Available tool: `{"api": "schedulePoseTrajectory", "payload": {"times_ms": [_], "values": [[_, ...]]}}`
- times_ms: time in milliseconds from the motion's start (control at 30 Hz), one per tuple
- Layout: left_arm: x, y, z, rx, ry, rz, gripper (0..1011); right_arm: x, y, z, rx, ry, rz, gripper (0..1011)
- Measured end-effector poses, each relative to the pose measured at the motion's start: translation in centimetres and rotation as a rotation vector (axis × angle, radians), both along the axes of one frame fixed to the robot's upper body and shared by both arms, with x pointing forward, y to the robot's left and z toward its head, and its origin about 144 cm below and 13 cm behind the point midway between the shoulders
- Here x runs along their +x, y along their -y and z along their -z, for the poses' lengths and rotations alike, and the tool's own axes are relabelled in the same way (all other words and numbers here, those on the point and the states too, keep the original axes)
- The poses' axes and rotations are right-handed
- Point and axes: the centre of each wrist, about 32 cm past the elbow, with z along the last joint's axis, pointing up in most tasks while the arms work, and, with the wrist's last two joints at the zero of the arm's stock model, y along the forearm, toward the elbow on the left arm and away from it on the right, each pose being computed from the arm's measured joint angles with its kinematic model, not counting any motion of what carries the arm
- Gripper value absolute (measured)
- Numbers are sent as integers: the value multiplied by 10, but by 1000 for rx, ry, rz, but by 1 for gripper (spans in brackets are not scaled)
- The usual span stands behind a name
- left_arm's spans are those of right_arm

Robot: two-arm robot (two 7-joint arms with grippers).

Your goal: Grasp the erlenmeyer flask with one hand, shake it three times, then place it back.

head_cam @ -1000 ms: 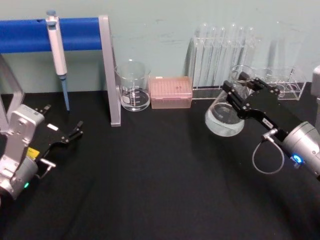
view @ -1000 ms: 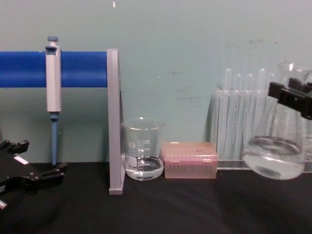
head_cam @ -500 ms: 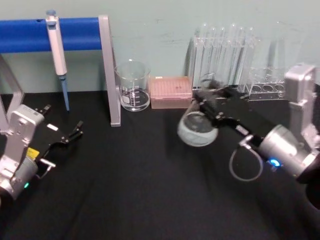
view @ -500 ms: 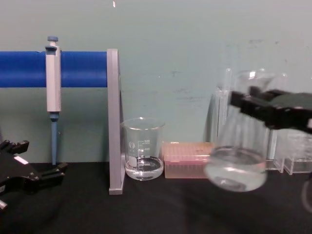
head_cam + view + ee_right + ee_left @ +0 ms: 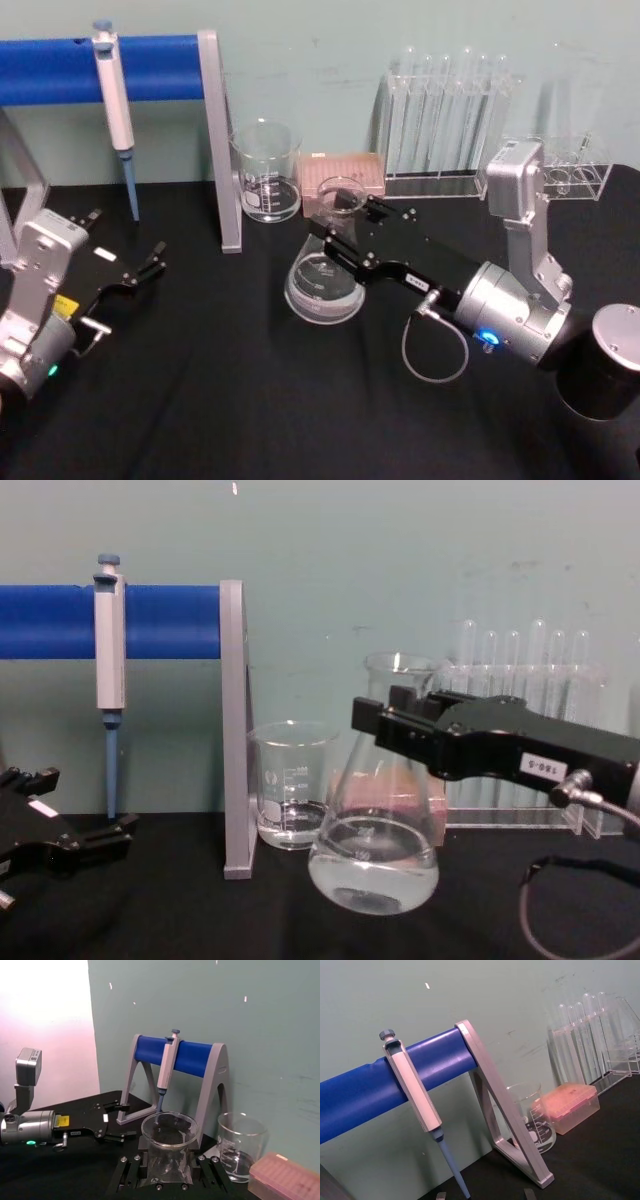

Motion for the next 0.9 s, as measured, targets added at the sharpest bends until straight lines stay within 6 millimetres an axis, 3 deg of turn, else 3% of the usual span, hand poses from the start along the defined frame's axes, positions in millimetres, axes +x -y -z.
{"api": "schedulePoseTrajectory", "payload": {"times_ms": [900], "values": [[0, 0, 0, 0, 0, 0, 1001, 15, 12, 16, -48, 17, -4, 449]]}}
